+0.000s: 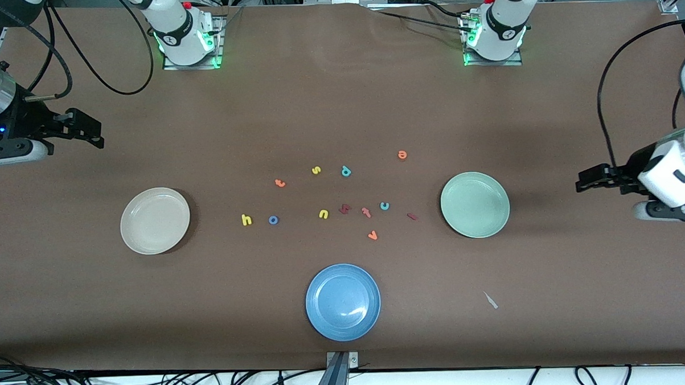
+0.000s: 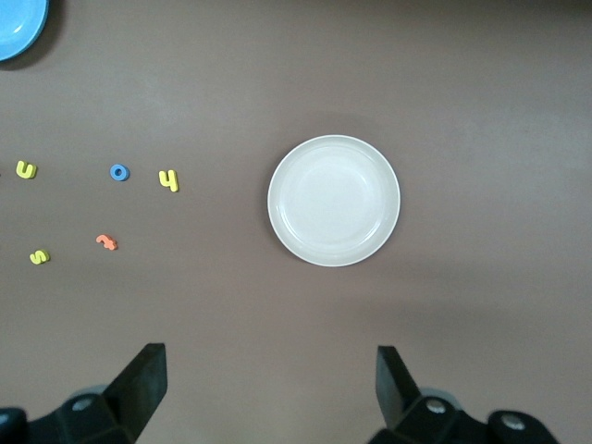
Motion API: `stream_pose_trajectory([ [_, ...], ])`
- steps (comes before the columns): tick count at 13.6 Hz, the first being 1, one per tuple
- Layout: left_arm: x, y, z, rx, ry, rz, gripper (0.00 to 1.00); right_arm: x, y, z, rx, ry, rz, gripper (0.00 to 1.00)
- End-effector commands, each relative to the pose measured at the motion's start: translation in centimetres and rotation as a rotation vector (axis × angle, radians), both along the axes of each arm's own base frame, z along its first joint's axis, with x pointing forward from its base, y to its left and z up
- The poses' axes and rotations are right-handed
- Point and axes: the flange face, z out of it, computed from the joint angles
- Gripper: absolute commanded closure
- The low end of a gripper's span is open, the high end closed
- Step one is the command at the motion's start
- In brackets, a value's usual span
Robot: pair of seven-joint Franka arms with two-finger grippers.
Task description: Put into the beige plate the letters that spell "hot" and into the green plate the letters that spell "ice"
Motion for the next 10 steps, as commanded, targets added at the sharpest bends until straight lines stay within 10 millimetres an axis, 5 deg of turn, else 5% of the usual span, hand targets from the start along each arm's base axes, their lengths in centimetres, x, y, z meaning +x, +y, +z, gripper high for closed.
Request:
stream_pose_trajectory([
  [1, -0.4, -1.7, -1.0, -0.006, 0.035, 0.046, 0.0, 0.1, -0.2, 0.1, -0.031, 0.007, -0.002, 0.0],
  [10, -1.2, -2.1, 1.3, 0.044, 0.002, -0.015, 0.01, 0.1, 0.1, 0.2, -0.024, 0.006, 0.001, 0.0],
])
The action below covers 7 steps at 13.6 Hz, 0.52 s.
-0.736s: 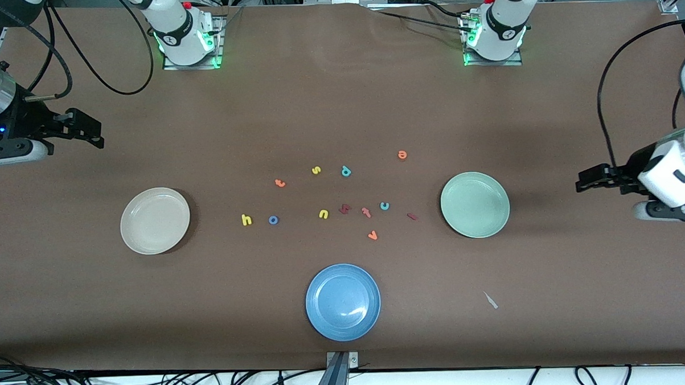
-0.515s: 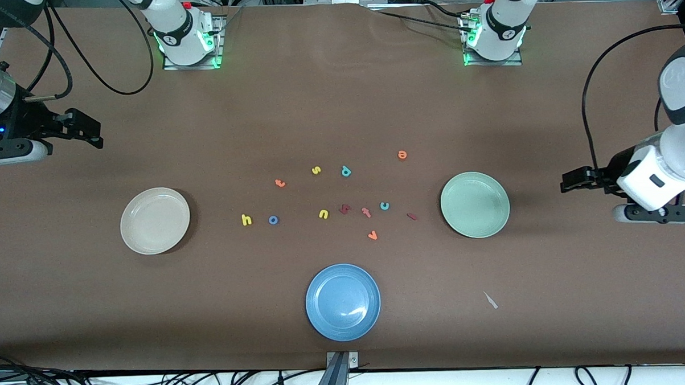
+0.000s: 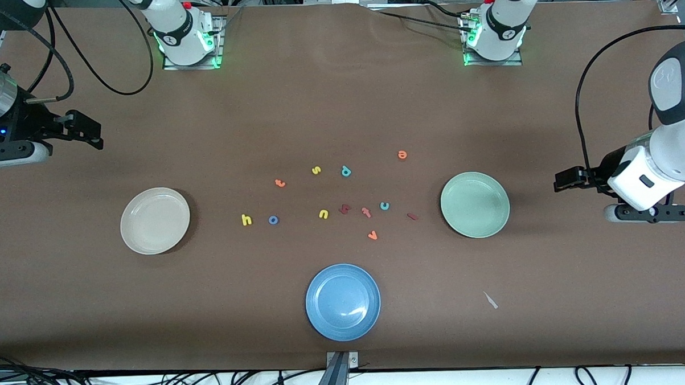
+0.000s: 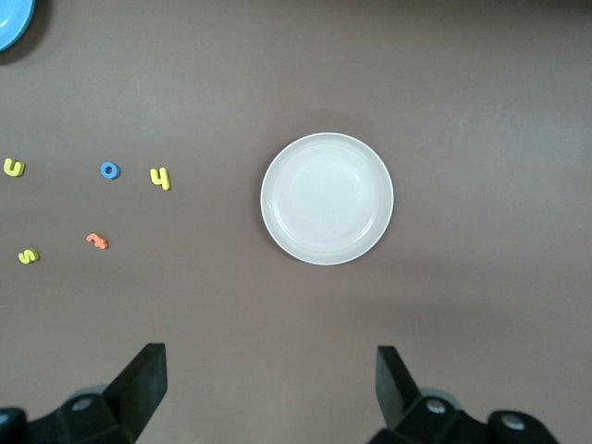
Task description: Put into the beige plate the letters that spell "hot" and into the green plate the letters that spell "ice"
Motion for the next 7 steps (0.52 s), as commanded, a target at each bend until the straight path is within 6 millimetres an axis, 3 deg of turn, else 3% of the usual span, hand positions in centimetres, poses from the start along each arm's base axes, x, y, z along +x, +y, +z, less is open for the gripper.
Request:
stream_pose_trajectory([
  [1, -0.9, 0.2, 1.7, 0.045, -0.003, -0.033, 0.01, 0.0, 0.2, 0.4, -0.005, 0.003, -0.003, 0.0],
  [7, -2.0, 0.7, 2.6, 0.12, 0.057, -0.038, 0.01, -0.3, 1.2, 1.2, 0.004, -0.01, 0.018, 0.0],
])
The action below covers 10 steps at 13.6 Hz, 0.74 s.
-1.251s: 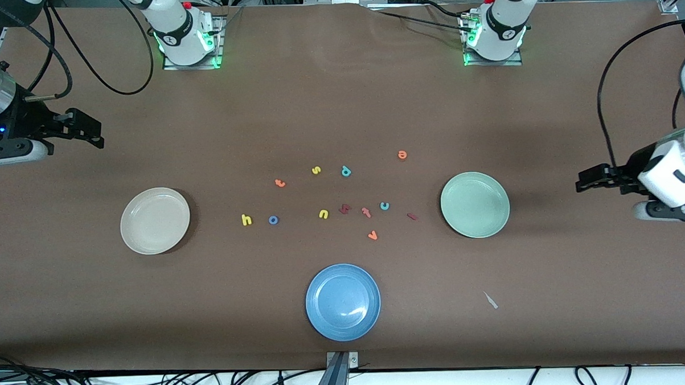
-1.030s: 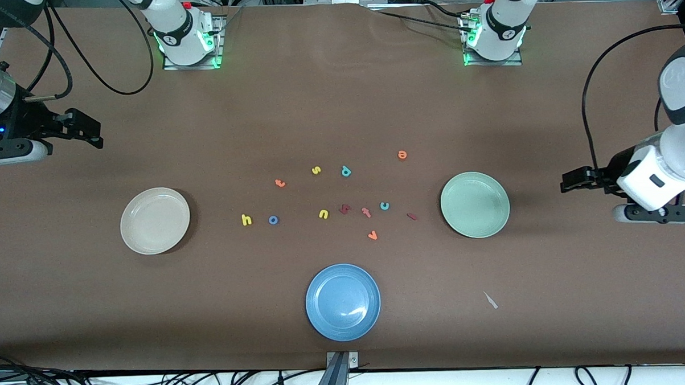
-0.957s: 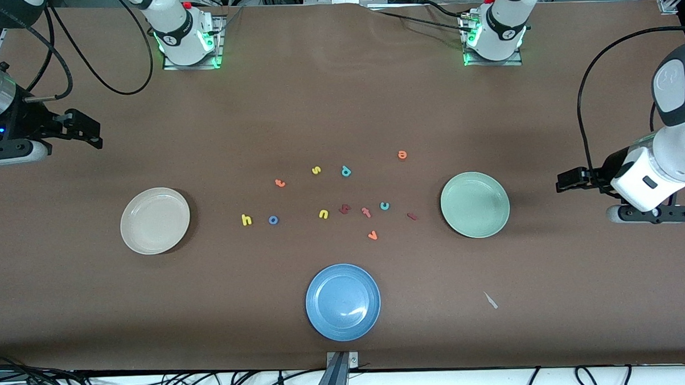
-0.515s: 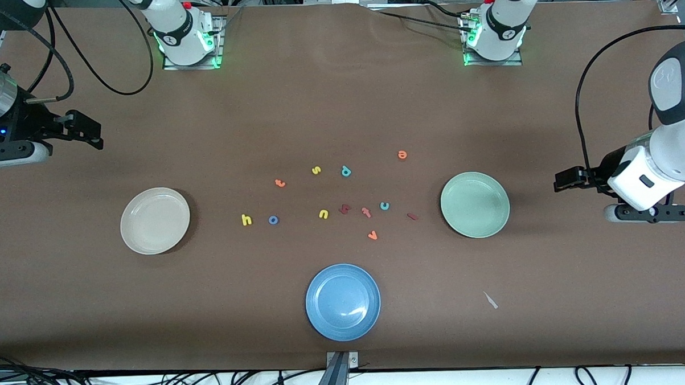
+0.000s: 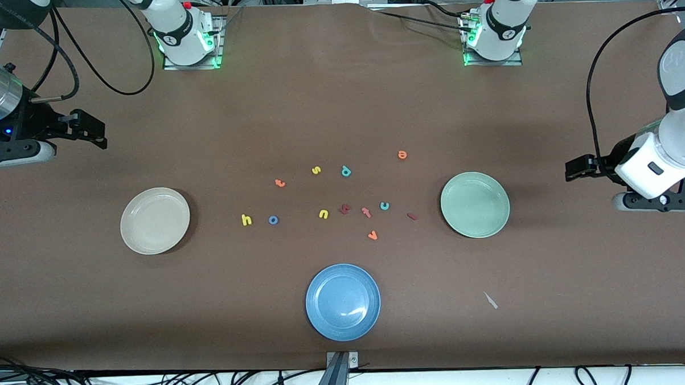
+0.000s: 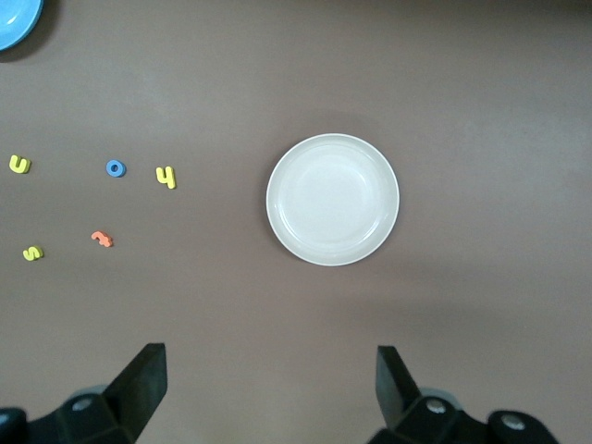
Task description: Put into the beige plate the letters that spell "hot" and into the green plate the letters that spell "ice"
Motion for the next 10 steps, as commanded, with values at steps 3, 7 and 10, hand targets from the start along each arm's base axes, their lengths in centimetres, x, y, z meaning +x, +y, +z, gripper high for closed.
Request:
stream_pose_trajectory([
  [3, -0.8, 0.2, 1.8, 0.048, -0.002, -0.015, 0.0, -0.2, 0.4, 2.3, 0.007, -0.032, 0.007, 0.0],
  [7, -0.9, 0.3, 2.1, 0.048, -0.007, -0.014, 0.0, -0.4, 0.6, 3.6, 0.001, -0.023, 0.008, 0.0],
  [10, -0.9, 0.3, 2.1, 0.042, -0.005, -0.013, 0.0, -0.4, 0.5, 3.6, -0.002, -0.023, 0.009, 0.0],
])
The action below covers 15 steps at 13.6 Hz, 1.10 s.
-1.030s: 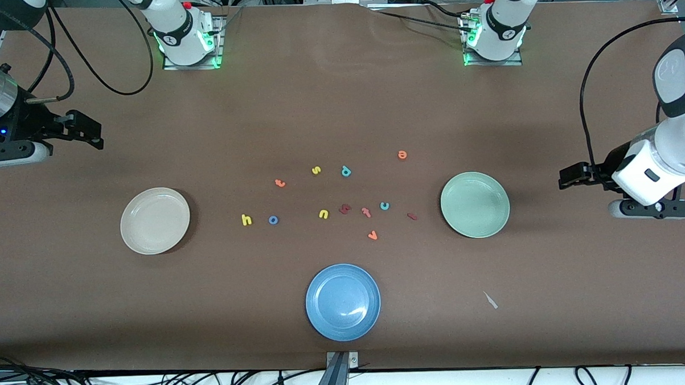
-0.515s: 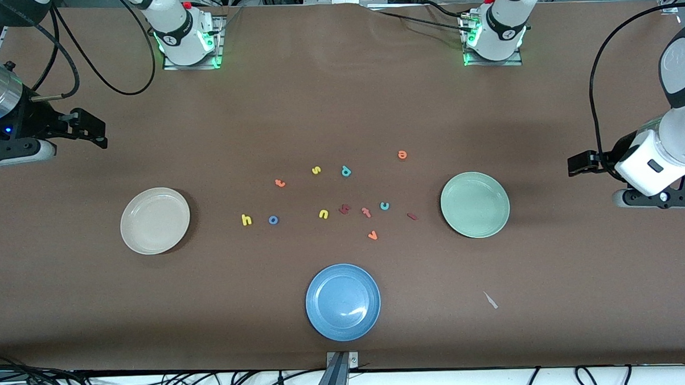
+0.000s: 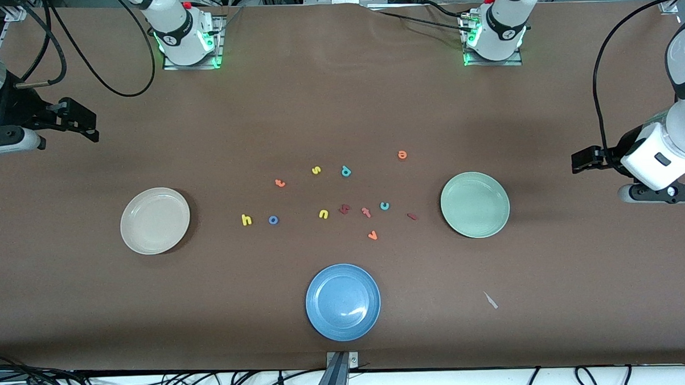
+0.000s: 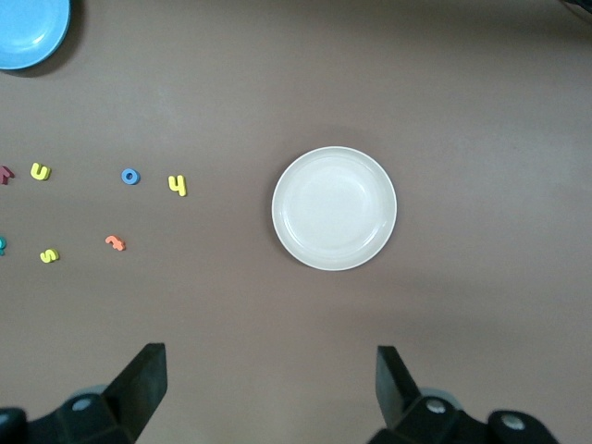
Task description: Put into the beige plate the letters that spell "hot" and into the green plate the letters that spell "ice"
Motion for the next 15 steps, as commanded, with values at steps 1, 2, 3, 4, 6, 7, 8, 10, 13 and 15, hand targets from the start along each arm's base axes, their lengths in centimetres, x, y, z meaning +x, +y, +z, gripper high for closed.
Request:
stream_pose_trajectory([
  [1, -0.3, 0.0, 0.7, 0.022, 0.002, -0.012, 0.0, 0.0, -0.1, 0.4, -0.006, 0.007, -0.003, 0.0],
  [2, -0.3, 0.0, 0.7, 0.022, 0.002, -0.012, 0.0, 0.0, -0.2, 0.2, -0.012, 0.01, -0.004, 0.0],
  [3, -0.3, 0.1, 0.7, 0.022, 0.001, -0.011, 0.0, 0.1, -0.2, 0.0, -0.013, 0.014, -0.006, 0.0],
  [4, -0.3, 0.2, 0.7, 0.022, 0.001, -0.014, 0.0, 0.3, -0.2, -0.4, -0.015, 0.017, -0.006, 0.0],
  [6, -0.3, 0.2, 0.7, 0.021, 0.001, -0.014, 0.0, 0.4, -0.1, -0.5, -0.016, 0.019, -0.006, 0.0],
  [7, -0.3, 0.2, 0.7, 0.021, 0.002, -0.008, 0.0, 0.5, -0.3, -0.6, -0.016, 0.02, -0.007, 0.0],
  [8, -0.3, 0.2, 0.7, 0.02, 0.001, -0.007, 0.0, 0.6, -0.4, -0.9, -0.017, 0.025, -0.009, 0.0],
  [10, -0.3, 0.1, 0.6, 0.018, 0.004, -0.007, 0.0, 0.8, -0.4, -1.2, -0.018, 0.029, -0.007, 0.0],
  [13, -0.3, 0.2, 0.6, 0.018, 0.004, -0.006, 0.0, 0.9, -0.6, -1.5, -0.019, 0.035, -0.009, 0.0],
  [15, -0.4, 0.2, 0.7, 0.019, 0.002, -0.004, 0.0, 0.8, -0.7, -1.6, -0.019, 0.038, -0.01, 0.0],
])
